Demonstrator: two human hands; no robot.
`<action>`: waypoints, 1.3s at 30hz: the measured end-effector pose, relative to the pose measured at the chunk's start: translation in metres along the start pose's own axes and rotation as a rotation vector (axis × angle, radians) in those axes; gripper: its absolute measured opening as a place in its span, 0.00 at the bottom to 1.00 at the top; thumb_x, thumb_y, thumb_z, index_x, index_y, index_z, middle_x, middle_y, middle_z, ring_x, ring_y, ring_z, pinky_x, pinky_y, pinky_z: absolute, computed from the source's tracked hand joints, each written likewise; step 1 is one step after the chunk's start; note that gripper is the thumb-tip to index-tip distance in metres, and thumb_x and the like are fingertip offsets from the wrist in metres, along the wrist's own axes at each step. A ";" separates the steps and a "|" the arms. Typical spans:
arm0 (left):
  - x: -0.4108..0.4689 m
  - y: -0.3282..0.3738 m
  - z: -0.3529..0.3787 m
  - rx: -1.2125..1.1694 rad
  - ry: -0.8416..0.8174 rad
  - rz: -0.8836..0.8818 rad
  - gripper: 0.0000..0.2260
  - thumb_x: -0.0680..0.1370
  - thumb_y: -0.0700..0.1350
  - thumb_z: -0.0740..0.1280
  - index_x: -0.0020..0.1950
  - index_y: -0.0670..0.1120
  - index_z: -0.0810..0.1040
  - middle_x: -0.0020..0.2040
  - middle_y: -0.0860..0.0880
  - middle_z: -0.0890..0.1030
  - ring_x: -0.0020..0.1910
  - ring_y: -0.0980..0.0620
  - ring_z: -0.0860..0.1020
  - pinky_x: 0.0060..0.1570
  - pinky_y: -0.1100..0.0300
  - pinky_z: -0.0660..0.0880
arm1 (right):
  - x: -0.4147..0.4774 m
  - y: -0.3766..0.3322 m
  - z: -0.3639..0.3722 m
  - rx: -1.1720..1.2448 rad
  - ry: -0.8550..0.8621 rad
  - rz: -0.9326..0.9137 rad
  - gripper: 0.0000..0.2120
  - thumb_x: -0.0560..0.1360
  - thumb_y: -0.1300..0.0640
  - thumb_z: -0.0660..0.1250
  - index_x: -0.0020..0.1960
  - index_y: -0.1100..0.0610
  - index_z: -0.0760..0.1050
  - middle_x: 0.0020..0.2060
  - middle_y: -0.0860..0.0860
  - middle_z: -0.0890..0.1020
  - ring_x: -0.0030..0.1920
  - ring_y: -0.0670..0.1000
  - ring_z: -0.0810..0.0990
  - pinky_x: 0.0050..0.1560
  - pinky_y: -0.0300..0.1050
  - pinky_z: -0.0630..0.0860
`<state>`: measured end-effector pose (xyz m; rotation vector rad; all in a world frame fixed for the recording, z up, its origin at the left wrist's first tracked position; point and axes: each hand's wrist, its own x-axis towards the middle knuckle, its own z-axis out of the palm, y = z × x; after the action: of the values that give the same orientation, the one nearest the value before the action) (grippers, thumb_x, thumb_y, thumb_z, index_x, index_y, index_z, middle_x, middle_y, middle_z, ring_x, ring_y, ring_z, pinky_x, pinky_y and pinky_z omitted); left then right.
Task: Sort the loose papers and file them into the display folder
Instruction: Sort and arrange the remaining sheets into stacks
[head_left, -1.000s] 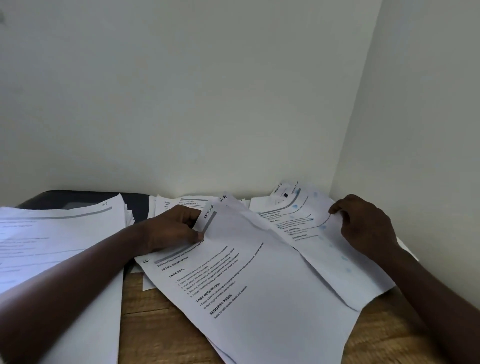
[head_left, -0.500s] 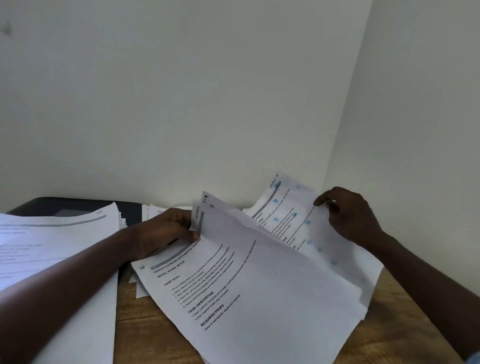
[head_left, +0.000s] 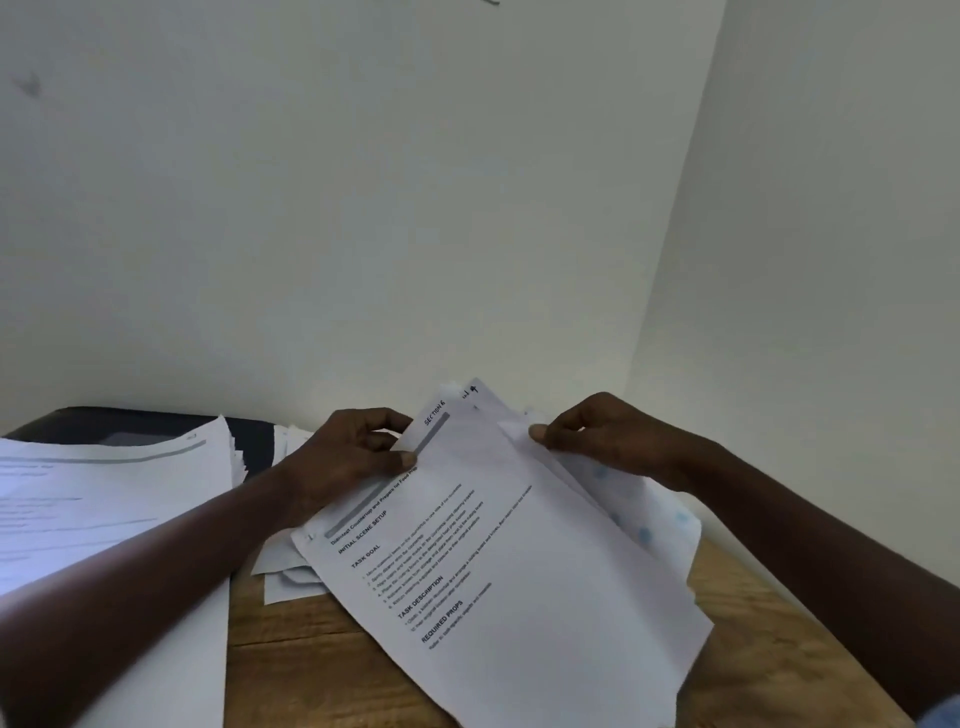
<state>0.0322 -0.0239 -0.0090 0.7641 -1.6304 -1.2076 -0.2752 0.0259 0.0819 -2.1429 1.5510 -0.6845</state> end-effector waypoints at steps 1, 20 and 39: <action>0.000 0.000 0.001 -0.003 -0.008 -0.008 0.13 0.77 0.34 0.73 0.62 0.38 0.80 0.53 0.35 0.86 0.47 0.39 0.85 0.48 0.51 0.83 | 0.001 0.000 0.003 -0.003 -0.004 -0.014 0.23 0.77 0.41 0.72 0.45 0.63 0.83 0.37 0.55 0.77 0.37 0.50 0.72 0.39 0.43 0.69; 0.005 -0.023 -0.002 0.462 0.110 -0.056 0.01 0.77 0.37 0.75 0.47 0.41 0.85 0.45 0.49 0.88 0.45 0.51 0.86 0.43 0.63 0.78 | 0.015 0.050 0.031 0.013 0.533 0.058 0.13 0.84 0.55 0.60 0.41 0.55 0.72 0.35 0.49 0.77 0.40 0.53 0.75 0.41 0.48 0.68; 0.012 -0.037 -0.002 0.868 0.095 -0.115 0.05 0.72 0.45 0.75 0.46 0.53 0.85 0.37 0.54 0.81 0.37 0.56 0.77 0.42 0.60 0.73 | 0.073 0.053 -0.085 -0.030 0.567 -0.089 0.10 0.83 0.57 0.65 0.48 0.61 0.81 0.40 0.55 0.78 0.38 0.49 0.72 0.35 0.37 0.69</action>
<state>0.0282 -0.0474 -0.0404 1.4308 -2.0465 -0.4728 -0.3478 -0.0625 0.1298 -2.1603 1.7392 -1.3997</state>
